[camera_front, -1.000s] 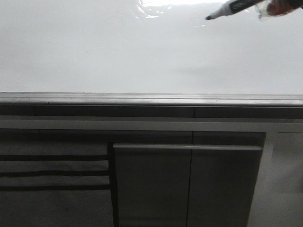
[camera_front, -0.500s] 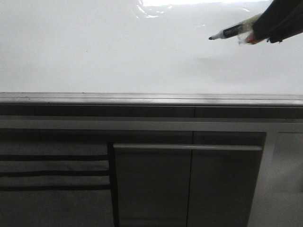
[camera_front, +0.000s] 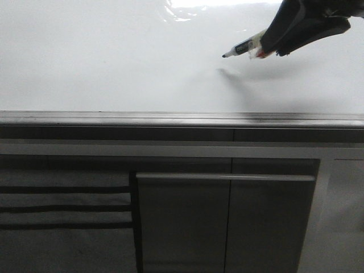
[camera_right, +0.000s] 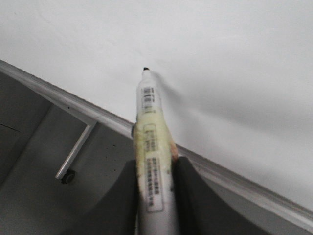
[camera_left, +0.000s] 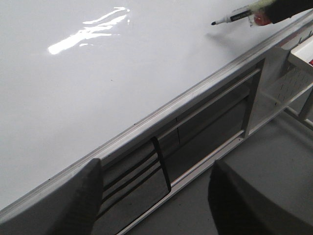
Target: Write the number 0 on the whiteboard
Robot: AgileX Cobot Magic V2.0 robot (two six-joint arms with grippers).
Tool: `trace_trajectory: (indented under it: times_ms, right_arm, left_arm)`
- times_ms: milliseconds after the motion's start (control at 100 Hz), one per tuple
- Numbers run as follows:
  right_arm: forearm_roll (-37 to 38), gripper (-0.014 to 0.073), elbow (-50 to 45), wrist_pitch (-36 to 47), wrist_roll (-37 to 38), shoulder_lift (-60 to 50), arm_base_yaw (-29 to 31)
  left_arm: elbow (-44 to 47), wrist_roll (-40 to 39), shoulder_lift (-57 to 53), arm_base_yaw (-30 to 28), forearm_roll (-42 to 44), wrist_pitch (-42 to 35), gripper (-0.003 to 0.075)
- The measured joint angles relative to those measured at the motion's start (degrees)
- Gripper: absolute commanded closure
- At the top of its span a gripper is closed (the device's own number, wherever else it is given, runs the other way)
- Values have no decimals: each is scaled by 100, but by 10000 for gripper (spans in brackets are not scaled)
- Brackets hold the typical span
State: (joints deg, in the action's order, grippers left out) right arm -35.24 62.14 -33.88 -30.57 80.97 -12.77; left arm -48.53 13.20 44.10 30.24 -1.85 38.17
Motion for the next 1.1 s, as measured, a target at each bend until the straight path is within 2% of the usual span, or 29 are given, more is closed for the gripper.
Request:
trace_trajectory:
  times_ms: [110,280,600,810,1100]
  right_arm:
    - [-9,569,313,-33,-54,341,0]
    - [-75,569,788,-574,-120,795,-10]
    - [227,569,886,-1382,-144,1051,116]
    - [400,569,886,-1495,-144,877,341]
    - [498,569,1122,-1495,-144,814,357]
  left_arm:
    - [0,0,0,0,0,-2,292]
    - [0,-10,0,0,0,-2,292]
    - [0,-10,0,0,0,-12,292]
    - [0,-10,0,0,0,-12,292]
    - [0,-10,0,0,0,-12,292]
